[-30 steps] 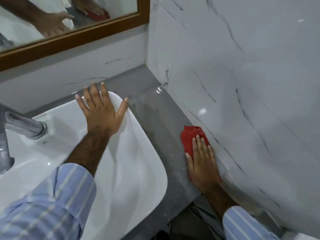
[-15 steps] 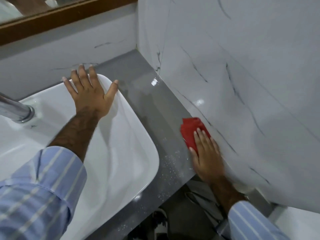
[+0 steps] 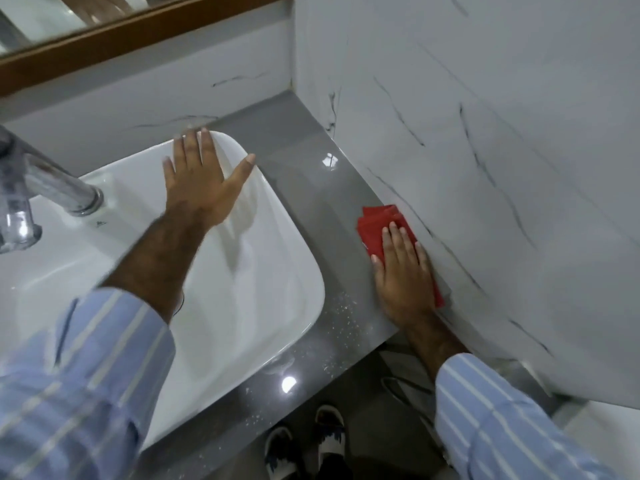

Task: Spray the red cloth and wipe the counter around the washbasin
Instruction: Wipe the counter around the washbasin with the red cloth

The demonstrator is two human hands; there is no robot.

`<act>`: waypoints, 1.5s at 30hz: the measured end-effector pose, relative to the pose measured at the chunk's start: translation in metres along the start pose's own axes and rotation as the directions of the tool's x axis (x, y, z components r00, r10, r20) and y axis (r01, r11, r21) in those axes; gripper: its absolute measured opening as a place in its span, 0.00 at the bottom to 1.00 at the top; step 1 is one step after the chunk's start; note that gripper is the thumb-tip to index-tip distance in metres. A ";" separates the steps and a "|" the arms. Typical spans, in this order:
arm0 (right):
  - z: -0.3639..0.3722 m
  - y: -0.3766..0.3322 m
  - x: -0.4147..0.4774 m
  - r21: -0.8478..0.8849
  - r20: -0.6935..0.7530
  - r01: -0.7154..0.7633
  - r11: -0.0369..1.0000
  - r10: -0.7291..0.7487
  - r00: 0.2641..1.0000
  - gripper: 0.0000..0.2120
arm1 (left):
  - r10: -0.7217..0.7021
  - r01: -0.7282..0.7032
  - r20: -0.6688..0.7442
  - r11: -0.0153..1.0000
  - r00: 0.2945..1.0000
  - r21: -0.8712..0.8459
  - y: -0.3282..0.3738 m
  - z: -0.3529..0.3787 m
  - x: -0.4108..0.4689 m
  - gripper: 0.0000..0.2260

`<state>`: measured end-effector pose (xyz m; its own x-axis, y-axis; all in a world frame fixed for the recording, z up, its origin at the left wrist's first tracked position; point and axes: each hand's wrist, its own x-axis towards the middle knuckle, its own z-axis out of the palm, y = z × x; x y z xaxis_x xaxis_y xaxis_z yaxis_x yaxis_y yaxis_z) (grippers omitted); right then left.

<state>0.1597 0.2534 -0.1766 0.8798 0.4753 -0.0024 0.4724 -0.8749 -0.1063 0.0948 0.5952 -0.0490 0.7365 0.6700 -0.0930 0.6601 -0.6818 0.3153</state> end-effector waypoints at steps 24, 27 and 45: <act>0.000 -0.052 -0.096 0.062 0.053 0.051 0.997 -0.054 0.997 0.31 | -0.186 0.249 0.385 0.961 0.904 -0.121 -0.157 -0.028 -0.273 0.45; 0.003 -0.095 -0.109 0.076 0.010 -0.128 0.989 0.127 0.992 0.32 | -0.256 0.272 0.335 0.962 0.907 -0.001 -0.202 -0.049 -0.291 0.50; 0.029 -0.211 -0.261 0.140 -0.025 0.377 0.916 -0.377 0.926 0.31 | 0.130 -0.139 0.066 0.977 0.989 0.160 -0.271 -0.063 -0.310 0.30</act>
<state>-0.1713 0.3168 -0.1825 0.6377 0.7677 0.0631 0.7568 -0.6091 -0.2370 -0.3218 0.5903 -0.0457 0.8243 0.5547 -0.1133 0.5662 -0.8067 0.1696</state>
